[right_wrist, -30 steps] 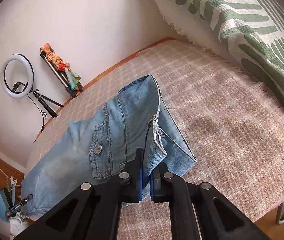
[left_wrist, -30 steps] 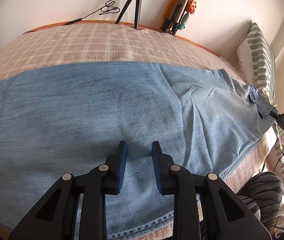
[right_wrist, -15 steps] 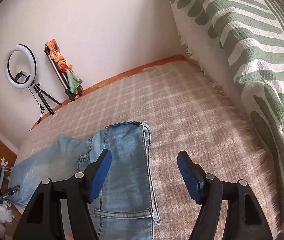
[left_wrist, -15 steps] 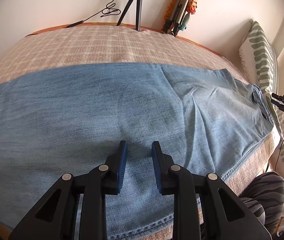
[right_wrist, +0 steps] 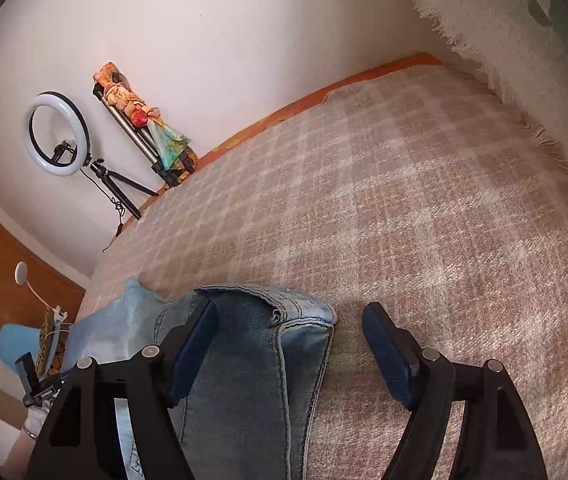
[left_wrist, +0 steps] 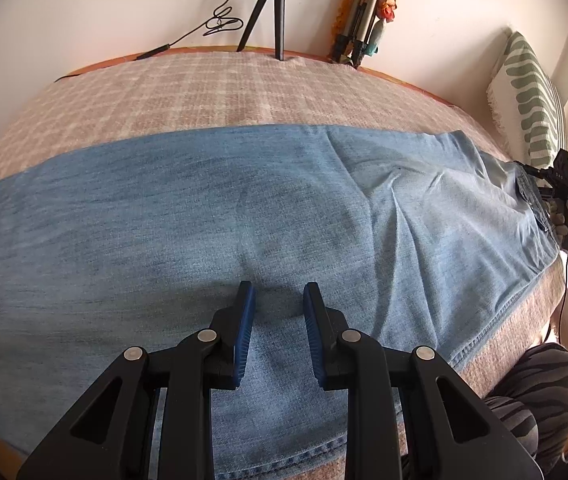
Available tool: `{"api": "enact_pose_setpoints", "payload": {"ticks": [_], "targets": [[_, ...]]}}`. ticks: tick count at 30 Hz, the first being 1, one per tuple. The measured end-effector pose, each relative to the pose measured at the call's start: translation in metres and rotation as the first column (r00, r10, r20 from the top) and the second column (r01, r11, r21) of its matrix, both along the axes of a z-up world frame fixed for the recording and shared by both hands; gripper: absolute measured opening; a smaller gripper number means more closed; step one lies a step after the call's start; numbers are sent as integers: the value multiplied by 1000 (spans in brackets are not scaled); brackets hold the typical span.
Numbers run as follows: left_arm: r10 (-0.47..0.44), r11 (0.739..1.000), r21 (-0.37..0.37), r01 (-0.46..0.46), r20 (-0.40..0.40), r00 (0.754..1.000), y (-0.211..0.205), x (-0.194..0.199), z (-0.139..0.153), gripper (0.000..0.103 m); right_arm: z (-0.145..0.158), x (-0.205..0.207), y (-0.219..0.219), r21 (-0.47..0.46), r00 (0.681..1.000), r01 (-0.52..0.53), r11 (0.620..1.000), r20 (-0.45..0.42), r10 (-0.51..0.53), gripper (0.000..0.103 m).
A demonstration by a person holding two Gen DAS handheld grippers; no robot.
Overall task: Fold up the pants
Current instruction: 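Open the right tool and move both tools back over the jeans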
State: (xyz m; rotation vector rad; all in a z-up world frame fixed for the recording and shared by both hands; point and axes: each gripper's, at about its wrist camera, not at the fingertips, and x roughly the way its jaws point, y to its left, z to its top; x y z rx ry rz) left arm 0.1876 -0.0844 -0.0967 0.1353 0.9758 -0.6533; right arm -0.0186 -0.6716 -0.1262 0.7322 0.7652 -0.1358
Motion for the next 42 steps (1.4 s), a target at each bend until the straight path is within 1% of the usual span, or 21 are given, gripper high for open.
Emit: {"api": "enact_pose_setpoints", "payload": {"ticks": [1,2,3,7,9,11,12,15,17,19,20,22,24,27,29,31,34,35,37,39,42], "targets": [[0,1000,5,0,2,1000,-1,0,0,23,-1,1,2,20,1000,-27,999,13,27,52],[-1,1000,9,1,4,1000,-1,1,0,23,-1,2,5,34,999,-46,998,19,46,42],[0,1000,11,0,5,1000,-2,1,0,23,0,3,9,26,999,-51,998,13,51,28],[8,1000,5,-8,3,1000,-2,2,0,23,32,-10,36,-95,999,-27,995,21,29,14],[9,1000,6,-9,6,1000,-2,2,0,23,51,-23,39,-146,1000,29,989,-2,-30,11],[5,1000,11,-5,14,1000,-3,1,0,23,59,-30,35,-167,996,80,983,-28,-86,11],[3,1000,13,-3,16,1000,-3,1,0,23,58,-28,35,-196,992,94,976,-61,-107,11],[7,1000,13,-8,11,1000,-2,0,0,23,46,-9,42,-257,981,74,964,-154,-117,12],[9,1000,25,-9,10,1000,2,-2,2,23,39,1,42,-298,970,73,952,-202,-137,17],[22,998,54,-24,26,999,8,-7,5,23,36,9,42,-356,951,67,932,-258,-167,35],[35,997,68,-37,37,999,14,-10,7,23,37,11,43,-385,941,66,921,-283,-186,36],[59,996,65,-62,48,997,30,-16,10,23,46,11,46,-434,934,68,899,-288,-209,37],[97,994,47,-99,49,994,49,-21,14,23,60,5,51,-456,936,92,885,-263,-233,42],[165,986,22,-166,58,985,81,-29,19,23,85,-3,67,-493,945,113,863,-214,-246,42],[208,978,10,-210,69,976,103,-34,23,23,101,-6,88,-488,963,92,868,-177,-202,42],[247,969,0,-248,81,966,123,-40,28,23,113,-6,119,-469,982,36,882,-145,-117,42],[304,952,-13,-305,104,947,154,-47,35,24,122,3,171,-457,991,-76,886,-130,17,42],[329,944,-22,-329,104,938,167,-49,36,26,123,8,189,-445,990,-112,888,-125,62,42],[389,921,-52,-386,96,916,191,-52,39,35,123,18,225,-423,982,-183,887,-116,147,42],[446,894,-87,-439,77,892,215,-56,40,38,122,29,262,-418,966,-259,871,-117,231,42],[529,846,-120,-520,57,847,250,-58,39,47,117,46,311,-411,934,-357,839,-122,337,42]]}}
